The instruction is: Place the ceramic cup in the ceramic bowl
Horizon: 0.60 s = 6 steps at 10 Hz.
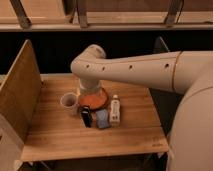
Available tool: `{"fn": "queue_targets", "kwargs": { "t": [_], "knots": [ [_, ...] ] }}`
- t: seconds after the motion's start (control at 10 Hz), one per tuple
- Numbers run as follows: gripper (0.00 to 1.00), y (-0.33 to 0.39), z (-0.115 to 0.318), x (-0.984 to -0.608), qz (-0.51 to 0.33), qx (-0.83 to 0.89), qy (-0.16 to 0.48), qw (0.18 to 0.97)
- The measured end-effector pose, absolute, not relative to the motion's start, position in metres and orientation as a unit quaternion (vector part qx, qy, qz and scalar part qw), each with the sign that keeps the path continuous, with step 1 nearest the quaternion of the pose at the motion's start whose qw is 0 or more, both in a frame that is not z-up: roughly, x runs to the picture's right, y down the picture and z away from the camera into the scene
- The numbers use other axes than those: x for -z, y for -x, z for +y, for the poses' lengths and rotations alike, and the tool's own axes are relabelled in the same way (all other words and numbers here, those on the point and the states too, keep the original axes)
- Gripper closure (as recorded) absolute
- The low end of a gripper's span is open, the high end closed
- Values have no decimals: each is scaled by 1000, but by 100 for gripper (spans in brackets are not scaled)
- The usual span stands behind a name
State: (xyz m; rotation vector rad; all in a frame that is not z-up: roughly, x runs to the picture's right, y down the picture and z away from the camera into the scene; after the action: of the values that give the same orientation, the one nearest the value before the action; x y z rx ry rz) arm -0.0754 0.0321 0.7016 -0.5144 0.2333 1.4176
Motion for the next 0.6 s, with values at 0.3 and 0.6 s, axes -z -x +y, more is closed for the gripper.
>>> {"fn": "queue_targets", "kwargs": {
  "t": [0.3, 0.6],
  "knots": [
    [35, 77, 28, -701, 90, -644, 242, 720],
    [35, 81, 22, -707, 73, -639, 245, 725]
  ]
}}
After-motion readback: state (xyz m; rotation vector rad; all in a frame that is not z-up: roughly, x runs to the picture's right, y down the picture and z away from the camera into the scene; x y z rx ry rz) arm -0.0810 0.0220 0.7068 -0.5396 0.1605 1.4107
